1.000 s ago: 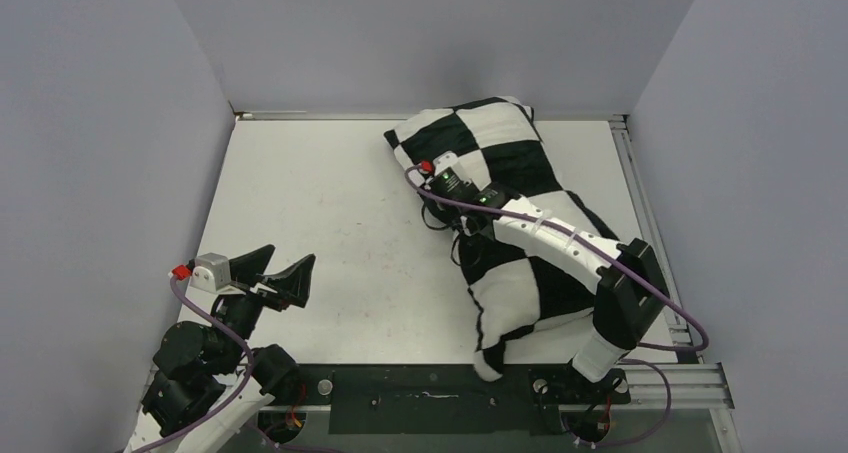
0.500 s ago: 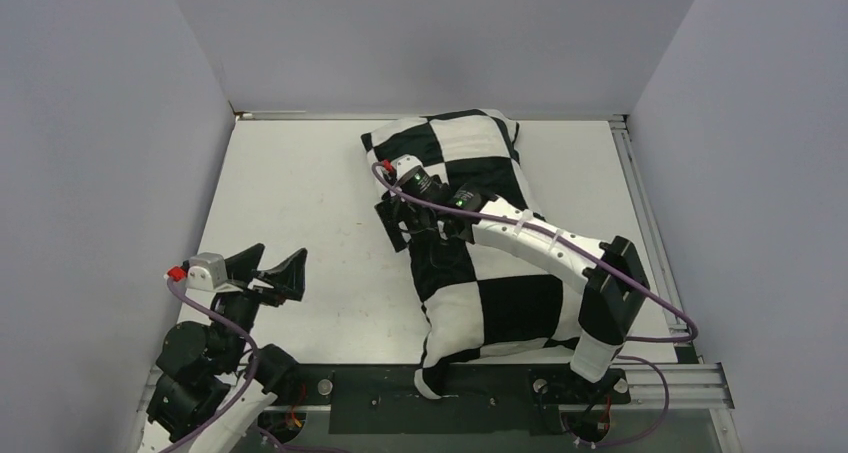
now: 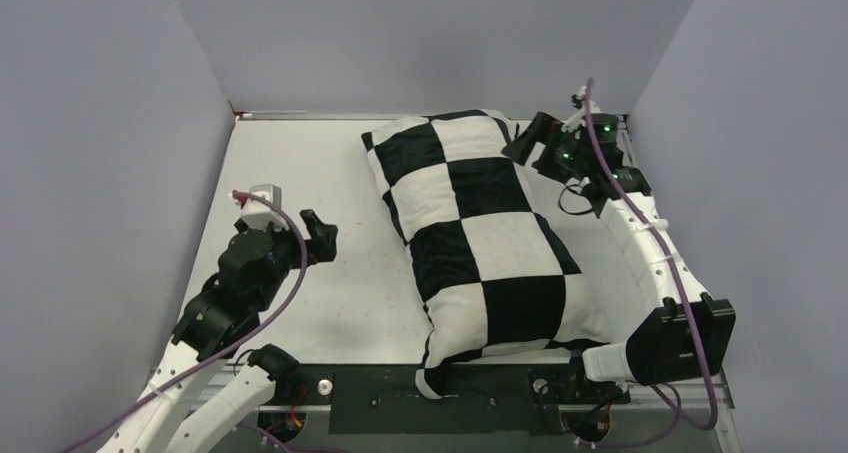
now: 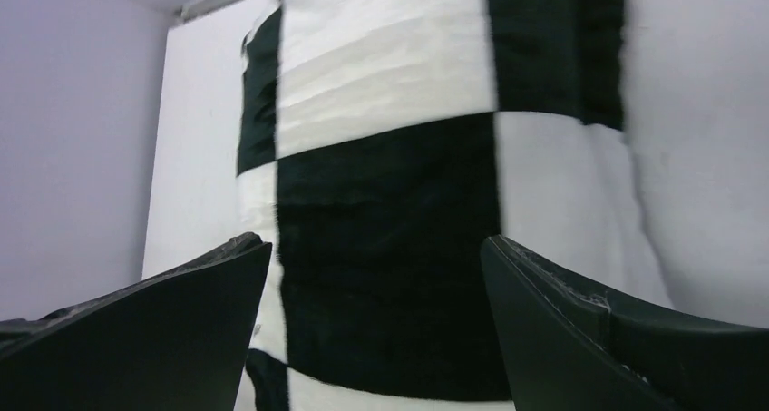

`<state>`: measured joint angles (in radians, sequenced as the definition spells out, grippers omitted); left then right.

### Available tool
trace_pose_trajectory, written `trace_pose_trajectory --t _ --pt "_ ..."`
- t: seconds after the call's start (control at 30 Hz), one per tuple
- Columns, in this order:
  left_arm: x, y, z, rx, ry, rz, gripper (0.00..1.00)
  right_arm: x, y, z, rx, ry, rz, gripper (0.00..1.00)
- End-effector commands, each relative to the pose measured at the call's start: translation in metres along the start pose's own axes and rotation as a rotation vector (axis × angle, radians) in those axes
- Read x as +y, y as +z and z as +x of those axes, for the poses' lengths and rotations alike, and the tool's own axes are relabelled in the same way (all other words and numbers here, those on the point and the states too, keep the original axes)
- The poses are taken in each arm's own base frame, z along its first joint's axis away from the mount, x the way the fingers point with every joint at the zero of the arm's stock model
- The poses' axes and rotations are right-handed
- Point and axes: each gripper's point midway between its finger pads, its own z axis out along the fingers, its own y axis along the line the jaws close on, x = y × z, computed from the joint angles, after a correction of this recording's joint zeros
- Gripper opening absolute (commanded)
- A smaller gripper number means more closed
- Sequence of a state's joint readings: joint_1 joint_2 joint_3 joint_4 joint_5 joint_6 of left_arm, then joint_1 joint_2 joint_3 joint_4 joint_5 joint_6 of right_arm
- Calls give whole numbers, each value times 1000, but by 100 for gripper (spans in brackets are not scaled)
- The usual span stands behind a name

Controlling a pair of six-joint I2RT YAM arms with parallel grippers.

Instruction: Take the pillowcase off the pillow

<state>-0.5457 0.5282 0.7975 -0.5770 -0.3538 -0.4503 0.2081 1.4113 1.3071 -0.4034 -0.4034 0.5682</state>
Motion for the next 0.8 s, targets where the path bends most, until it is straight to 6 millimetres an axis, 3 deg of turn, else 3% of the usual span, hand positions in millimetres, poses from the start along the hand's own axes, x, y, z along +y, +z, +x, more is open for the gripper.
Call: trace_pose_trajectory --t 0.0,0.03,0.1,0.33,0.6,0.77 --pt "-25 15 -17 59 -91 8 96 -46 -24 -15 -73 132 -3 90" --pt "-33 21 -18 80 -94 25 96 -69 -27 -16 -65 164 25 90" --pt "-49 32 -18 112 -107 64 96 -90 -27 -10 -36 214 17 90" --pt "-87 64 -17 188 -169 151 96 -131 -23 13 -16 332 10 90" --pt "-122 90 0 247 -241 279 96 -134 -8 62 57 387 -75 90" --pt "-135 103 16 300 -265 331 96 -106 1 84 106 396 -182 90"
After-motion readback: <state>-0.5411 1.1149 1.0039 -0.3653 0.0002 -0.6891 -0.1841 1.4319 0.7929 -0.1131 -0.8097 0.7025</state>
